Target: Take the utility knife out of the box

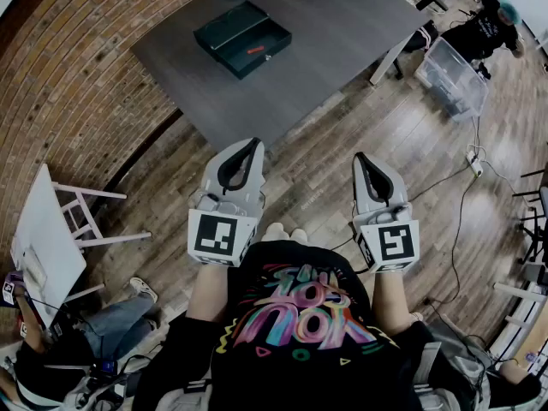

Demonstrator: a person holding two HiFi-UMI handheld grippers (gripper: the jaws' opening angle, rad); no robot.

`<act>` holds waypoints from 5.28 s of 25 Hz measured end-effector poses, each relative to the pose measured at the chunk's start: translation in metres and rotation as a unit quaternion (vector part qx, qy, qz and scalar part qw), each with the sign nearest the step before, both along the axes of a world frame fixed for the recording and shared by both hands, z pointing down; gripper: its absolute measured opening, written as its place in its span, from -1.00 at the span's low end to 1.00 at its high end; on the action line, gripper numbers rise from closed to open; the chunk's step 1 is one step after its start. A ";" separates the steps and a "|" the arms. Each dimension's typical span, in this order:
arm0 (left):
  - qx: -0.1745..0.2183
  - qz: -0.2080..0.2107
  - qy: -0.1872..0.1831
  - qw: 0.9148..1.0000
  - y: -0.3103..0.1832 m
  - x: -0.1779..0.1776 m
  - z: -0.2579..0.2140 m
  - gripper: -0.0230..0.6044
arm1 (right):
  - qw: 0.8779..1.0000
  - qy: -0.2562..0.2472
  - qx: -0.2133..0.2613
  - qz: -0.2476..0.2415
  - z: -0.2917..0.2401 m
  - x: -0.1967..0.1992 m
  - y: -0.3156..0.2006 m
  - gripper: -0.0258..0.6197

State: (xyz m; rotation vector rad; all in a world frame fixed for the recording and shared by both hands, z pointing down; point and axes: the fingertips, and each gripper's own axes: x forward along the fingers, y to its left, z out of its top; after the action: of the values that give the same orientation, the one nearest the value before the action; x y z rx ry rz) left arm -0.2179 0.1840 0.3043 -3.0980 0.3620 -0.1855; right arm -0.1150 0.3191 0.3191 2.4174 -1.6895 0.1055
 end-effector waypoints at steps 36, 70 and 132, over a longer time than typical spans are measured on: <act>0.003 -0.011 -0.017 1.000 -0.038 0.077 0.021 -0.93 | 1.000 -0.029 0.005 -0.004 0.033 0.070 -0.029 -0.92; -0.018 -0.085 -0.006 0.996 -0.237 0.164 0.027 -0.93 | 0.996 -0.010 -0.026 -0.086 0.029 0.185 -0.253 -0.92; -0.041 -0.354 -0.077 0.931 -0.317 0.207 0.073 -0.93 | 0.912 -0.053 -0.048 -0.404 0.055 0.259 -0.434 -0.92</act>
State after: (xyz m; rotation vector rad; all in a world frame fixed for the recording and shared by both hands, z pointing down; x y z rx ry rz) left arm -0.0106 -0.1328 0.3773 -2.8398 1.4749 -0.4521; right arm 0.1444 -0.1151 0.3743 1.4917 -2.5053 0.1897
